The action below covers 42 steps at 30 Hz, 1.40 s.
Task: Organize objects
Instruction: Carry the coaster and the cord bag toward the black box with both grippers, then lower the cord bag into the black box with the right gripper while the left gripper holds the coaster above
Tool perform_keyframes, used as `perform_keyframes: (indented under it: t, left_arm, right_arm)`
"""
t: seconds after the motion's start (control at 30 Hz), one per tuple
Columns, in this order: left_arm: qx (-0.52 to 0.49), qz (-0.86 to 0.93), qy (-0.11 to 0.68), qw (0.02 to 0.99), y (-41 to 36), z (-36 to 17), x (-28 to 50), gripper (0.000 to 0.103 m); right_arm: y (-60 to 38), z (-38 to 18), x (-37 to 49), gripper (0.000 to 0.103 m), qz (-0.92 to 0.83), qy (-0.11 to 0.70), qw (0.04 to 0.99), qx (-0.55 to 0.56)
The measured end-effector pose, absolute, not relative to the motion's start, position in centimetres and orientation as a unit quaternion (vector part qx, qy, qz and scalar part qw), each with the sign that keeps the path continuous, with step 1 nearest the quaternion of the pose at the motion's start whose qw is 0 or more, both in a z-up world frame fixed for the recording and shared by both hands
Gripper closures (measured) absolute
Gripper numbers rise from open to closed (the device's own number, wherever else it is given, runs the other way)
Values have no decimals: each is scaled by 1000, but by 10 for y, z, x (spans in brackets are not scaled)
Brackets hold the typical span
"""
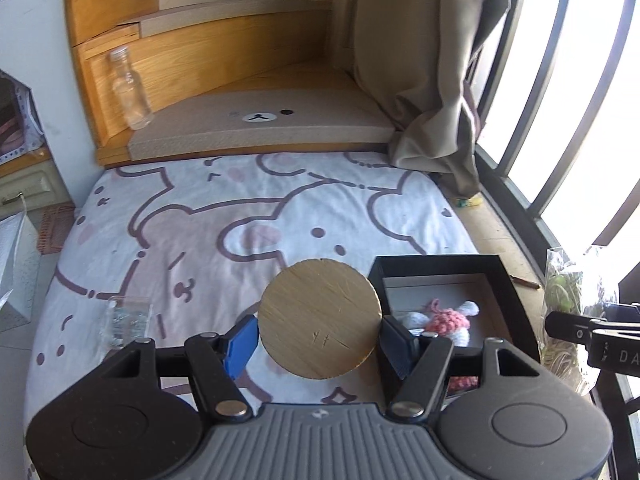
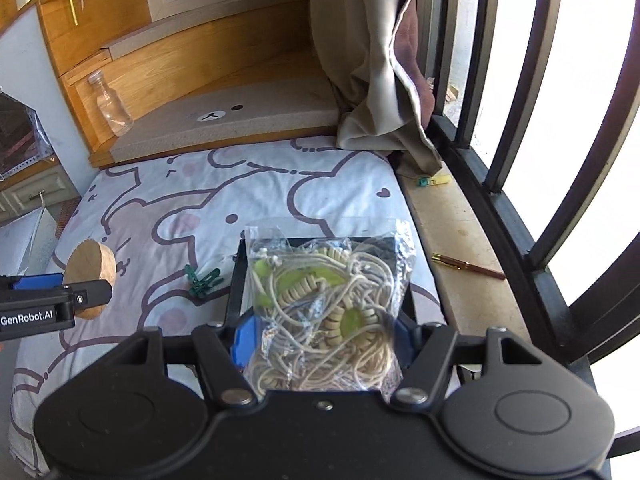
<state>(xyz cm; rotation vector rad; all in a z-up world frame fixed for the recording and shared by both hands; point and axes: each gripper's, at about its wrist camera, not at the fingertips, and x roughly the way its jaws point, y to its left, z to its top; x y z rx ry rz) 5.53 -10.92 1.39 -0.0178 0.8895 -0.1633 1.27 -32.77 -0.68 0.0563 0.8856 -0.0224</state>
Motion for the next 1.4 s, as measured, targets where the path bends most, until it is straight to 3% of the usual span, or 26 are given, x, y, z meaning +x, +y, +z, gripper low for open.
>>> perform_keyframes:
  t: [0.57, 0.9, 1.4]
  left_arm:
    - [-24, -124, 421, 898, -140, 10, 71, 36]
    - [-51, -156, 424, 891, -152, -2, 102, 36]
    - [-96, -186, 451, 868, -160, -38, 151, 36]
  right_arm:
    - [-353, -33, 31, 37, -40, 423, 905, 26]
    - [-330, -69, 65, 37, -81, 434, 889, -118]
    - [-304, -139, 109, 37, -93, 510, 822, -235]
